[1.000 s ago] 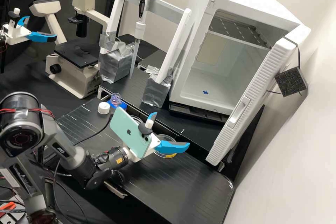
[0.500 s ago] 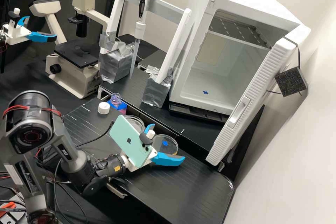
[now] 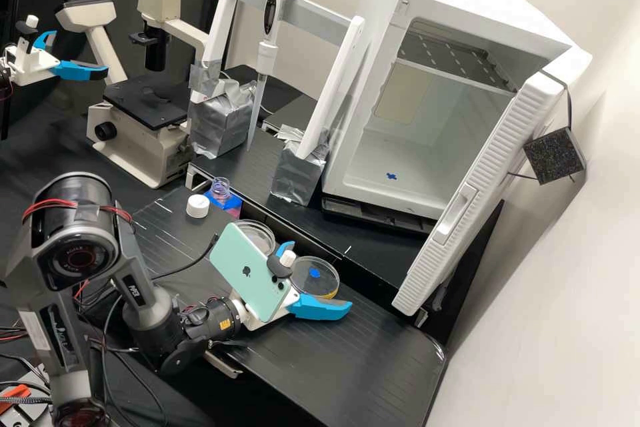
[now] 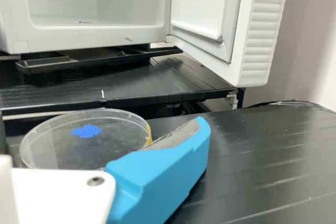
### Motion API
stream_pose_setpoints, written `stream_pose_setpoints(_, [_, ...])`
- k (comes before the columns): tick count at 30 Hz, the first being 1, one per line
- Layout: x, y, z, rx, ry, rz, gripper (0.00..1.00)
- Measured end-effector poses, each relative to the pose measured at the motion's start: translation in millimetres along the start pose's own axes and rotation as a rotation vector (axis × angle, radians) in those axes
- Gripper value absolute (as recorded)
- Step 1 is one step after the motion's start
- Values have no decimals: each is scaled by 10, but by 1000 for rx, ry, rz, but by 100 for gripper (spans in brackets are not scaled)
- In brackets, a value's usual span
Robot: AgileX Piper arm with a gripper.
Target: Close the lid
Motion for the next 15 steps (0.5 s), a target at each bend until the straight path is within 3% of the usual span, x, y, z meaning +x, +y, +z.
stream_pose_setpoints(8, [9,-3,3,-12,14,9,100])
stream_pose_setpoints(9, [10,-4,3,-11,16,10,0])
stream_pose_setpoints(15, [19,-4,3,-5,33,22,0])
